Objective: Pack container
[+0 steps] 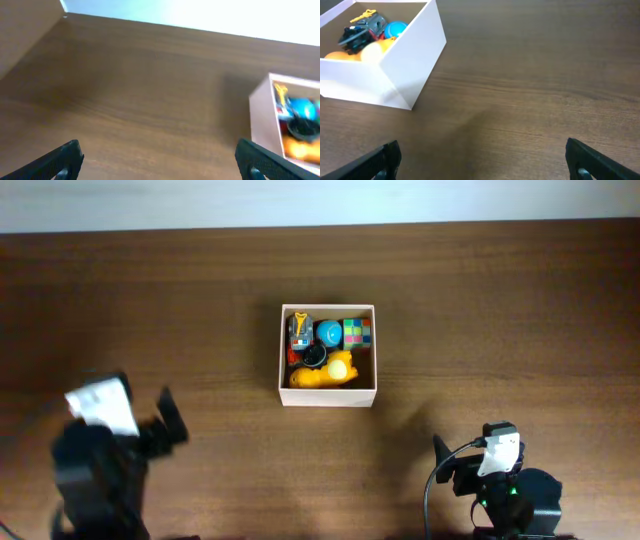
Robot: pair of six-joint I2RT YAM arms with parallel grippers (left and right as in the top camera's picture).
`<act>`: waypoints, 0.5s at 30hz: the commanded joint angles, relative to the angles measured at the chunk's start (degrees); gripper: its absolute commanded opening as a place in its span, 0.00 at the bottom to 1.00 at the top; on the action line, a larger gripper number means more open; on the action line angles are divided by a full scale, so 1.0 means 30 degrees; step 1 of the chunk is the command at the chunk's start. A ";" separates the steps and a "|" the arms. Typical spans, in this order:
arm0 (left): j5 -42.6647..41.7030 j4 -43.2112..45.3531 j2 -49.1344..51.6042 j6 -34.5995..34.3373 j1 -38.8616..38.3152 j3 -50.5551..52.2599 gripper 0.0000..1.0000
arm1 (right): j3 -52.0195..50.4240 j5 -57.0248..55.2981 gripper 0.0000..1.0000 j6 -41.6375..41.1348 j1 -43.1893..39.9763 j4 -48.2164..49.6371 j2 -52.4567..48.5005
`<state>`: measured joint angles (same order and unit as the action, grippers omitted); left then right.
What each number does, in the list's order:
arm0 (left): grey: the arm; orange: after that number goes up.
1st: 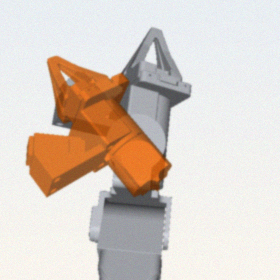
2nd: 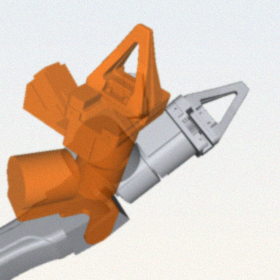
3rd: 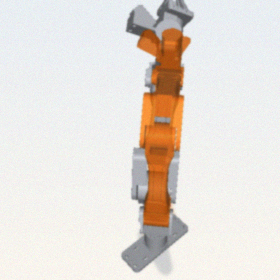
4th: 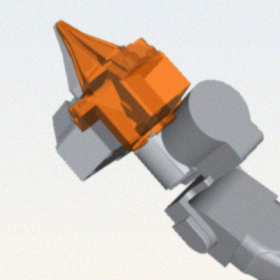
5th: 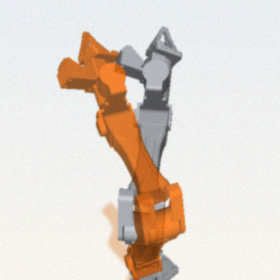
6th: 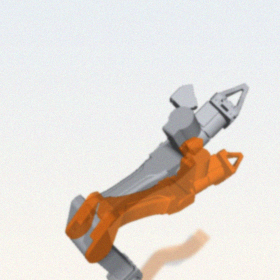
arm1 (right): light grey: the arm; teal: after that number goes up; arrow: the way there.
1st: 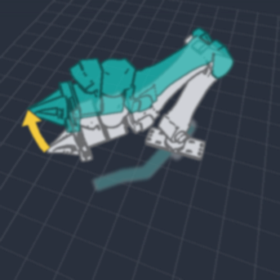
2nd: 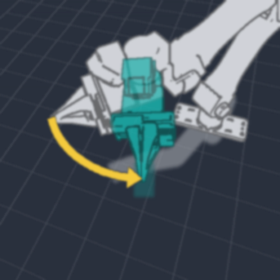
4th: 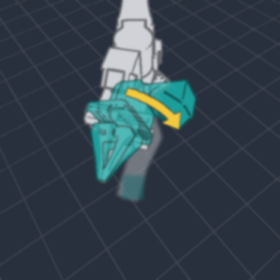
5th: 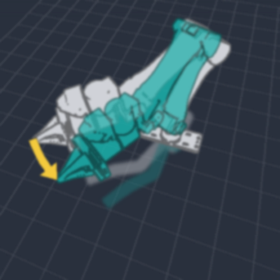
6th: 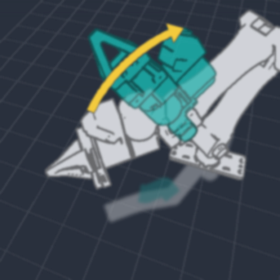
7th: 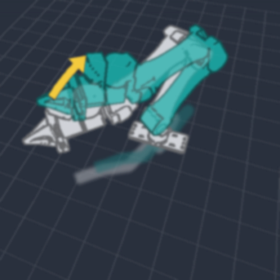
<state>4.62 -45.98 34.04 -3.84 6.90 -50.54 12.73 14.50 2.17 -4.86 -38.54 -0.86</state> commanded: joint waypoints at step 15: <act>-0.0984 0.2514 -0.8910 0.0444 -0.0874 1.0185 0.99 | -0.0087 0.0109 0.99 0.0131 -0.0153 0.0066 0.0168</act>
<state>2.74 -39.77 9.69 -3.60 5.32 -22.85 12.73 14.50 2.20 -4.86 -38.54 -0.84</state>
